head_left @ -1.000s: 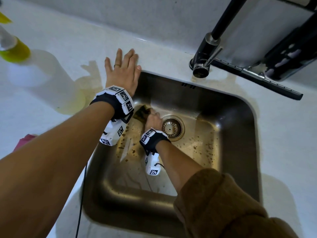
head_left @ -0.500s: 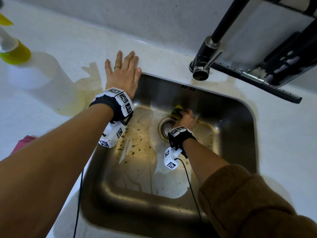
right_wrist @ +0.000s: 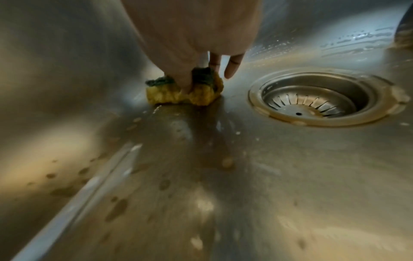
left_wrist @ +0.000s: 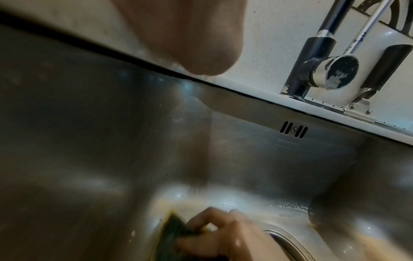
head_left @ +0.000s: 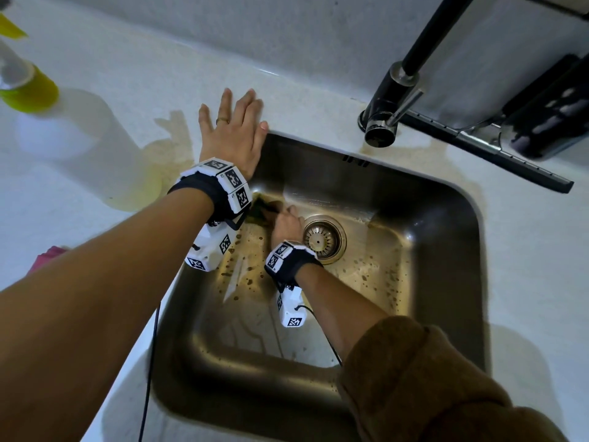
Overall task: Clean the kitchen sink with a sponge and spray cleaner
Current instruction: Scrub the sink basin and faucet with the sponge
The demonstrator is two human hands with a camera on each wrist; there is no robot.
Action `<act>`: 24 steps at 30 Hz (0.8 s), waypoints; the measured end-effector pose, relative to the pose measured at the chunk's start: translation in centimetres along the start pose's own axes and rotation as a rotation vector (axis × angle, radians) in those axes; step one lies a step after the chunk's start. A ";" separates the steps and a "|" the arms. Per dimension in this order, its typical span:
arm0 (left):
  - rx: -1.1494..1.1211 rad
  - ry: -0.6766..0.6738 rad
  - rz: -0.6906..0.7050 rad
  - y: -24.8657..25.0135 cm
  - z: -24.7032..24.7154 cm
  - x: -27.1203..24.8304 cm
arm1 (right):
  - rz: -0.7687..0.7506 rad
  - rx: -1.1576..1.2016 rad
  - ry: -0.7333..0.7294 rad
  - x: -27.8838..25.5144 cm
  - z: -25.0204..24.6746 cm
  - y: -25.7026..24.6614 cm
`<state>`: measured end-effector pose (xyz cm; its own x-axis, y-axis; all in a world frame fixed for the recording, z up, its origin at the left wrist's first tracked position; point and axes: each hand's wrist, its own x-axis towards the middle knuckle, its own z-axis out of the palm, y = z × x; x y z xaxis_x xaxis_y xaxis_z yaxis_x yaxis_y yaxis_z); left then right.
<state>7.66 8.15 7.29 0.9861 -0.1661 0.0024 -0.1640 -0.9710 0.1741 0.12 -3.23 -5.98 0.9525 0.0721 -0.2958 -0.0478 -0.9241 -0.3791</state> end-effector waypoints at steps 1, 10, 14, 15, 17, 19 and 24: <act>0.000 0.000 0.000 0.0 0.0 0.0 | -0.081 0.000 -0.017 -0.5 0.4 -0.1; -0.008 -0.016 -0.012 0.1 -0.2 -0.1 | -0.068 0.387 -0.126 -5.0 -0.3 2.8; -0.021 0.001 -0.013 0.1 -0.1 0.0 | 0.140 0.352 0.213 -1.8 -1.8 4.7; -0.021 0.004 -0.013 0.1 -0.1 0.0 | 0.152 0.313 0.206 -0.7 -2.0 5.0; -0.013 0.008 -0.010 0.0 0.0 0.1 | 0.168 0.246 0.140 1.1 -1.9 4.9; -0.007 0.012 -0.007 -0.1 0.2 0.2 | 0.170 0.107 0.081 2.1 -1.1 4.3; -0.017 0.023 -0.002 -0.1 0.3 0.2 | -0.037 0.089 0.005 2.3 0.6 0.9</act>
<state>7.90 8.15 6.98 0.9868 -0.1598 0.0247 -0.1615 -0.9683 0.1905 2.09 -3.67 -7.47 0.9557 0.1034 -0.2754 -0.0386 -0.8840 -0.4658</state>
